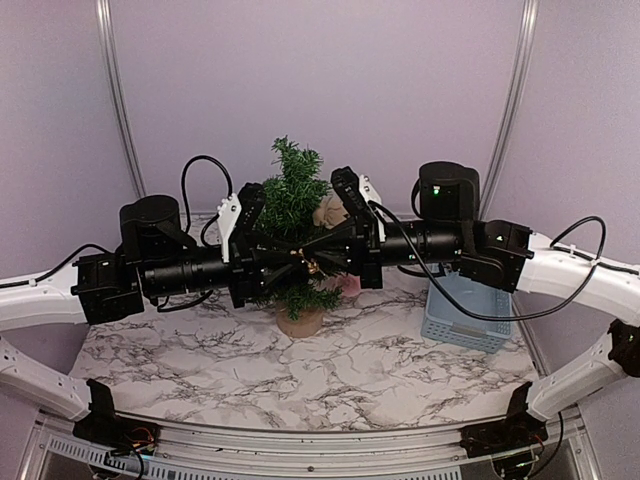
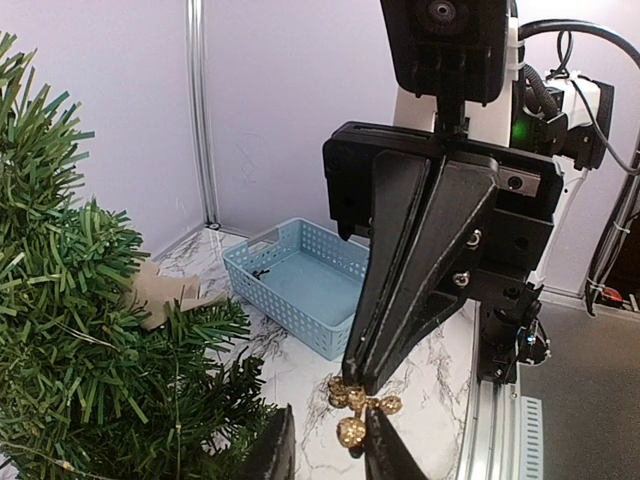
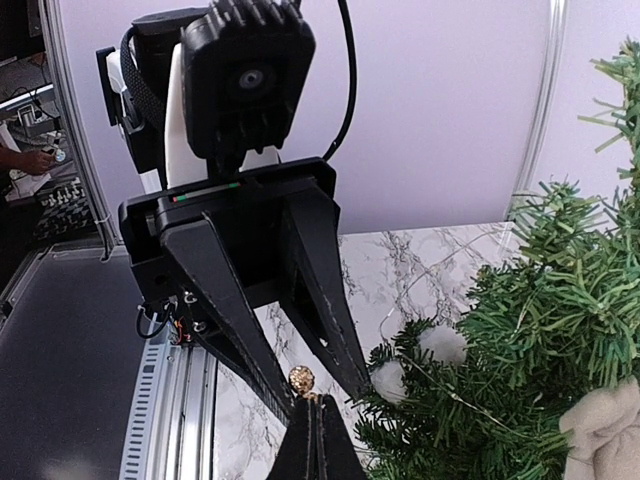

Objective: Decorate the small christmas tree

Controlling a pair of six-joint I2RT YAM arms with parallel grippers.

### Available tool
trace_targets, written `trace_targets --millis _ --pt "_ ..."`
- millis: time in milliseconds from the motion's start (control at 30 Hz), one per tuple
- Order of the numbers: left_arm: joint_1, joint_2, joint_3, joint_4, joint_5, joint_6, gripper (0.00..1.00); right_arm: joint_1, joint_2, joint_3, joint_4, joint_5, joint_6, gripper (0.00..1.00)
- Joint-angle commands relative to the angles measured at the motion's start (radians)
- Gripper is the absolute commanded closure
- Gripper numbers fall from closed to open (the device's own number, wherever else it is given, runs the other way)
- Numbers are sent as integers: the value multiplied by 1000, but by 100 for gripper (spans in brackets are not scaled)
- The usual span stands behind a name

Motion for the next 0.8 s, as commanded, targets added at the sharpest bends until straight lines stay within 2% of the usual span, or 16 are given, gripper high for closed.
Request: trace_targets --millis 0,267,333,467,600,667,767 --pt "-4 -10 16 31 36 -24 80 12 1 47 -1 7 -6 100" --pt "-4 -38 -6 37 36 -27 97 13 -10 46 5 7 -6 100" --pt "-3 -64 -20 38 12 -25 100 13 -28 41 11 9 -11 89" --pt "12 -126 -53 38 -53 -30 100 11 -69 24 25 32 -13 57" --pt "53 -196 -83 42 -74 -51 100 -2 -86 21 22 46 -17 39" --pt "86 -235 -95 44 -81 -61 100 -13 -87 20 19 46 -20 24" --pt "168 -301 -117 56 -100 -89 100 -36 -90 9 24 41 -17 15"
